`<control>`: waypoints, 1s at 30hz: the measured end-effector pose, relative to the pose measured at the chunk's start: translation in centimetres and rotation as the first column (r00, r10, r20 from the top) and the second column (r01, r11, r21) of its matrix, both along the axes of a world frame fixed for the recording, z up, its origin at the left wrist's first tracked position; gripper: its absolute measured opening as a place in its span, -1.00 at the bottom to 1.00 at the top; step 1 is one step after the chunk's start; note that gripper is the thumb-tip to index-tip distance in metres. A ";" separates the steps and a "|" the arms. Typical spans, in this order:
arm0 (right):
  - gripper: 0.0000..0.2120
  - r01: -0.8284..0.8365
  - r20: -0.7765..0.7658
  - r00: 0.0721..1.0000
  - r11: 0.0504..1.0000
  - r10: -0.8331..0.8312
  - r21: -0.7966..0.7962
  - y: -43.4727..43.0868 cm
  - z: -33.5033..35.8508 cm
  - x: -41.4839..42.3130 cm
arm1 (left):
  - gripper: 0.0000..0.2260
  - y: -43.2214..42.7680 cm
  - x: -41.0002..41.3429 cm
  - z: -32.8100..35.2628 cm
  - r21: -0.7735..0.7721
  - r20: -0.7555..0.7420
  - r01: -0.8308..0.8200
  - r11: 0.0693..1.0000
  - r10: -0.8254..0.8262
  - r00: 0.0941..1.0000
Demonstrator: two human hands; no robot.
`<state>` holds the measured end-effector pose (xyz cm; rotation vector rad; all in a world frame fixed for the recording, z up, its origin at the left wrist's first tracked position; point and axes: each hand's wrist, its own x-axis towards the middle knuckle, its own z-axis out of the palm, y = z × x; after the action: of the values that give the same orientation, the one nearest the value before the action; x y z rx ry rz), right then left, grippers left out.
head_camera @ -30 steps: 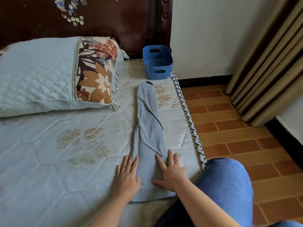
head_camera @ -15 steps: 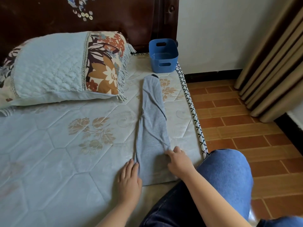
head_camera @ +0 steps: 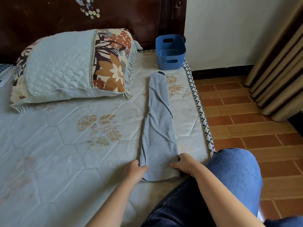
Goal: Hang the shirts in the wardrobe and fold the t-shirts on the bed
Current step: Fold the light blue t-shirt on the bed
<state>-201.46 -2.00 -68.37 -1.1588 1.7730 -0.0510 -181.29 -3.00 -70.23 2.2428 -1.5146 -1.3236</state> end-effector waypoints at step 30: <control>-0.82 0.640 0.634 0.549 0.762 -0.545 0.100 -1.9 0.2 -1.0 | -0.86 -4.5 -0.8 6.0 0.353 -0.663 -0.388 0.852 0.520 0.539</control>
<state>-202.43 -3.91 -68.22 -0.4578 1.4566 -0.9038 -182.08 -7.51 -64.20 1.6030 -0.4836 -1.8663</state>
